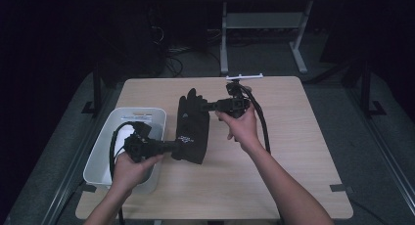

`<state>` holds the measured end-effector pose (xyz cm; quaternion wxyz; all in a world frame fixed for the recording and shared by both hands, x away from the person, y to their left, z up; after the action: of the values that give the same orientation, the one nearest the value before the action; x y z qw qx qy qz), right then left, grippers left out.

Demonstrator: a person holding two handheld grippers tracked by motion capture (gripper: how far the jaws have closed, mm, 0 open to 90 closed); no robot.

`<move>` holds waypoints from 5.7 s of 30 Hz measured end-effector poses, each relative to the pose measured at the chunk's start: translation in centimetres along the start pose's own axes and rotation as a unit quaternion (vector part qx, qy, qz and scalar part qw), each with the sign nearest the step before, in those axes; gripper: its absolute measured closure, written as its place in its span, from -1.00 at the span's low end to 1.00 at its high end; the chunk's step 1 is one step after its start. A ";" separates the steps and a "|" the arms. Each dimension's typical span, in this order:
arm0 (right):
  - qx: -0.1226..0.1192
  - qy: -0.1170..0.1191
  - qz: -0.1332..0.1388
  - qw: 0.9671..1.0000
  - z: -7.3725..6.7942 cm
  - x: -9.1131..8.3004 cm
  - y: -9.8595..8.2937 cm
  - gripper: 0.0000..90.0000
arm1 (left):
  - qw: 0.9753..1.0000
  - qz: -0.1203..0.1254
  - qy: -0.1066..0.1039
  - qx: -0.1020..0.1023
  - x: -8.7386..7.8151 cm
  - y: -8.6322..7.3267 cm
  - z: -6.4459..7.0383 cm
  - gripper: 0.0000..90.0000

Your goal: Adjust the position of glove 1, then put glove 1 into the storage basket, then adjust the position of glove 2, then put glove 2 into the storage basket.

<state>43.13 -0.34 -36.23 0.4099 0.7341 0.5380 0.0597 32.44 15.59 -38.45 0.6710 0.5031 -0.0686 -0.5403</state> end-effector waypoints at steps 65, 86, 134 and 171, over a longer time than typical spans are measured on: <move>-0.021 0.043 -0.040 0.998 -7.1 10.0 -0.2 0.63 | 0.997 0.035 0.059 -0.038 -10.2 -1.0 -4.8 0.79; -0.012 0.051 -0.058 0.997 -7.1 14.4 -1.7 0.63 | 0.993 0.039 0.085 -0.068 -12.4 -2.5 -8.0 0.79; -0.010 0.010 -0.099 0.995 -3.3 16.7 -4.9 0.40 | 0.987 0.024 0.108 -0.117 -13.1 -5.6 -11.5 0.39; 0.001 0.053 -0.050 0.997 -2.9 9.4 -1.3 0.17 | 0.993 0.035 0.075 -0.080 -10.0 -1.2 -7.9 0.09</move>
<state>44.51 9.23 -38.55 0.3824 0.7023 0.5954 0.0776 32.63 28.43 -38.66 0.7311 0.4839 0.0074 -0.4809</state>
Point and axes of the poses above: each handheld gripper's, and its own axes: x roughly forward along the jaws, y roughly out of its top, z roughly to its right, the point moved 8 cm from there along x, roughly forward along the jaws, and after that the axes turned 9 degrees about z, right-handed, at the moved point
